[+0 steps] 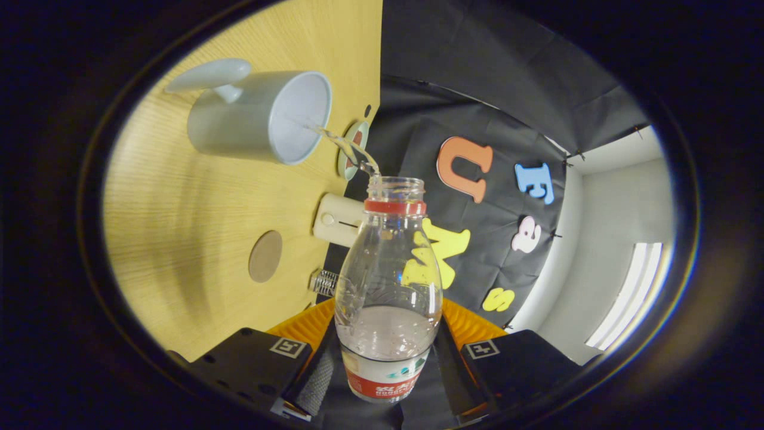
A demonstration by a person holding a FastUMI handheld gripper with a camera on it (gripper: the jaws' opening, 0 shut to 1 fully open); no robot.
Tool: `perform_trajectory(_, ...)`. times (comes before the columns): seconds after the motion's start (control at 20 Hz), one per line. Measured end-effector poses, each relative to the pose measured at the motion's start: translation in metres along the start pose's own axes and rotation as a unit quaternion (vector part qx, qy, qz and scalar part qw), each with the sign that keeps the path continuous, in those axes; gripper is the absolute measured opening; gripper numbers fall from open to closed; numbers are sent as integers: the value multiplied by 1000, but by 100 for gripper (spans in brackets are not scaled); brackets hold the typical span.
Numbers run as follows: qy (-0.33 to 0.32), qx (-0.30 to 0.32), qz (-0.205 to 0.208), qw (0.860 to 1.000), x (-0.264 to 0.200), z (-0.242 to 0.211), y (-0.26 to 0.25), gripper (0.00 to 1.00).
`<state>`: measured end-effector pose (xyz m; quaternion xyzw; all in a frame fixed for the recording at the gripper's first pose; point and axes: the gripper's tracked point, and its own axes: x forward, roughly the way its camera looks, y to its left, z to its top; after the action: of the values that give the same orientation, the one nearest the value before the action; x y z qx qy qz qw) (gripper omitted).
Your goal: Take the bottle from table, then pour the juice into the cup, finally place the bottle on the coaster
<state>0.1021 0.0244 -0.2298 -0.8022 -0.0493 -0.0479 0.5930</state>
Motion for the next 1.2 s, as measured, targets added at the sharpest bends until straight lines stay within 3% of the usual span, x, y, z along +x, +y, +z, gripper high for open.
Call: perform_trajectory(1.2, 7, -80, -2, 997, 5, 1, -24, 81)
